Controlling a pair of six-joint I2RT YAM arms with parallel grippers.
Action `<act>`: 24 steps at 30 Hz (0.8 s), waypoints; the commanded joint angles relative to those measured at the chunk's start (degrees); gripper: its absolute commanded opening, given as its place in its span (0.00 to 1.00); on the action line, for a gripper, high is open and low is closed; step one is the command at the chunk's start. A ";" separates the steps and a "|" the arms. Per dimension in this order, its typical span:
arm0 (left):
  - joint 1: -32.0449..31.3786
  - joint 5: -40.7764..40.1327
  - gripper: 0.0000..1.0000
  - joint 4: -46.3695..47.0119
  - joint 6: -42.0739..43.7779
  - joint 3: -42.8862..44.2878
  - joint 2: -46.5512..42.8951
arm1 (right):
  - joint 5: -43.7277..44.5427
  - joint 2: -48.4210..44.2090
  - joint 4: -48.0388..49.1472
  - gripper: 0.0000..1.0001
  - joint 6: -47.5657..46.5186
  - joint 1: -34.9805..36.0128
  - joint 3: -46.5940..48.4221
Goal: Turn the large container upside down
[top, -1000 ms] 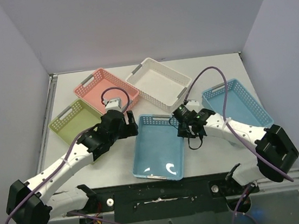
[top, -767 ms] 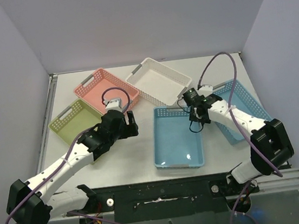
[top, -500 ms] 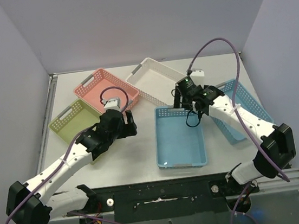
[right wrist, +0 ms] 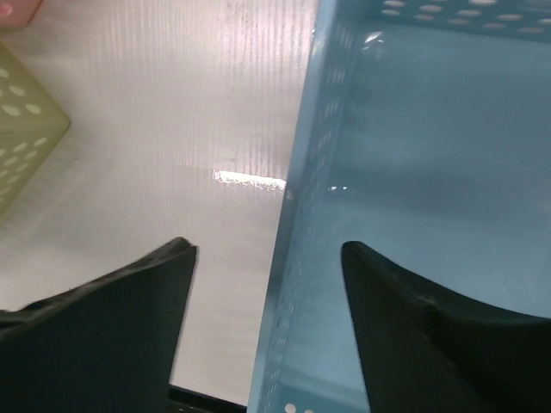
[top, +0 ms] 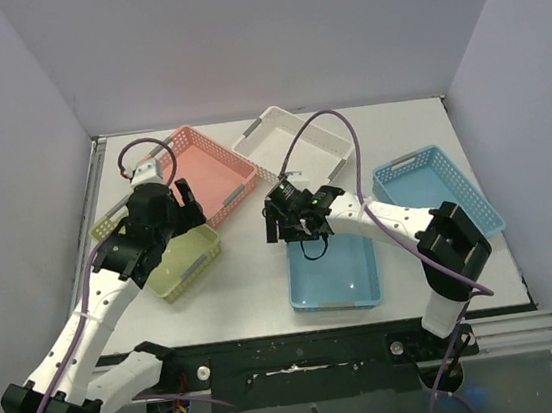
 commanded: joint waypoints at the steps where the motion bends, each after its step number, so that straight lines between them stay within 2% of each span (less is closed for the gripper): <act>1: 1.30 2.70 0.76 -2.19 1.72 2.35 -0.58 | -2.66 0.64 5.12 0.60 1.97 1.07 0.36; 4: 1.44 3.67 0.75 -1.78 1.22 2.03 -0.43 | -3.36 2.38 5.28 0.44 2.26 1.44 0.57; 6: 1.50 3.95 0.75 -1.70 1.17 2.29 -0.25 | -3.62 2.78 5.34 0.30 2.48 1.69 0.57; 8: 1.64 3.89 0.75 -2.03 1.65 3.09 -0.12 | -4.20 2.52 5.15 0.12 2.62 1.90 0.93; 10: 2.10 3.78 0.75 -2.43 2.48 4.28 -0.10 | -4.87 1.83 4.94 0.00 2.23 2.27 1.76; 13: 2.89 4.31 0.76 -2.94 4.39 6.49 0.54 | -8.65 0.35 7.18 0.00 0.78 2.48 2.95; 17: 4.92 4.87 0.76 -4.51 5.67 10.84 2.63 | -17.42 -1.28 14.87 0.00 0.07 2.50 3.87; 21: 12.36 14.40 0.76 -7.38 4.08 16.15 3.92 | -26.87 0.61 21.51 0.00 1.23 2.35 7.42; 24: 13.31 14.40 0.76 -9.64 3.38 19.28 3.91 | -31.23 3.33 23.63 0.00 1.72 1.98 12.06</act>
